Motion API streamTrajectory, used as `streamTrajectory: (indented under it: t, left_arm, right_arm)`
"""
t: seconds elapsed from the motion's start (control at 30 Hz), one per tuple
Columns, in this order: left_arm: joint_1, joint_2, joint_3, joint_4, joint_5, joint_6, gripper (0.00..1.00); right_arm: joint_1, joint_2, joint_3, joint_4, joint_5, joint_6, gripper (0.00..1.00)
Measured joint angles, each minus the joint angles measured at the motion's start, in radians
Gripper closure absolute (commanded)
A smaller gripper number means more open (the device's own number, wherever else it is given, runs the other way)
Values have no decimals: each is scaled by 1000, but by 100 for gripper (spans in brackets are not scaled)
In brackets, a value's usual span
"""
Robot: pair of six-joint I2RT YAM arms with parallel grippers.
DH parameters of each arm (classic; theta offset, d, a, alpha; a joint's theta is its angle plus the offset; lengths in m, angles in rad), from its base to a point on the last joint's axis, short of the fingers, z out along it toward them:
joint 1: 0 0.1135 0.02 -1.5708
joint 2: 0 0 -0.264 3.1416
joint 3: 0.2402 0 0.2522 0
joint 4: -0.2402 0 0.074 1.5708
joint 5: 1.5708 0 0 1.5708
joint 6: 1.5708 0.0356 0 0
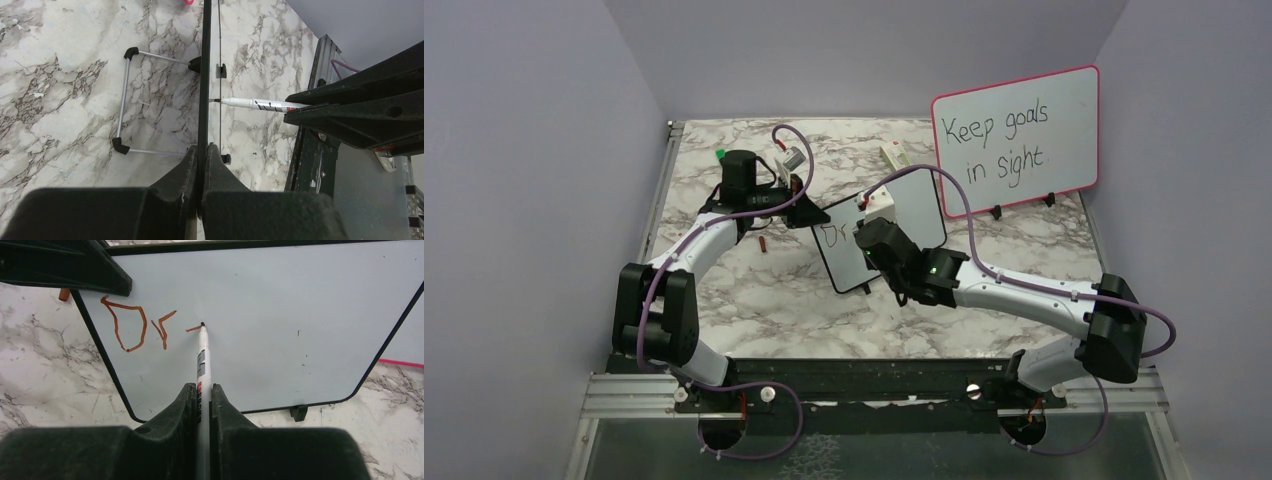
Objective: Write a sentence on the whiteboard
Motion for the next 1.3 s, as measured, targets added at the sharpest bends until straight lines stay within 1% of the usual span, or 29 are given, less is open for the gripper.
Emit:
streamTrajectory:
  t: [0.43, 0.77, 1.03, 1.3]
  left_arm:
    - [0, 1, 1, -1, 0, 0, 100]
    - [0, 2, 1, -1, 0, 0, 100]
    - [0, 2, 1, -2, 0, 0, 100]
    - [0, 2, 2, -4, 0, 2, 100]
  right_arm:
    - [0, 0, 0, 42, -6, -39, 99]
    - [0, 0, 0, 51, -46, -46, 99]
    - [0, 0, 0, 24, -83, -42, 99]
    - [0, 0, 0, -16, -87, -29, 99]
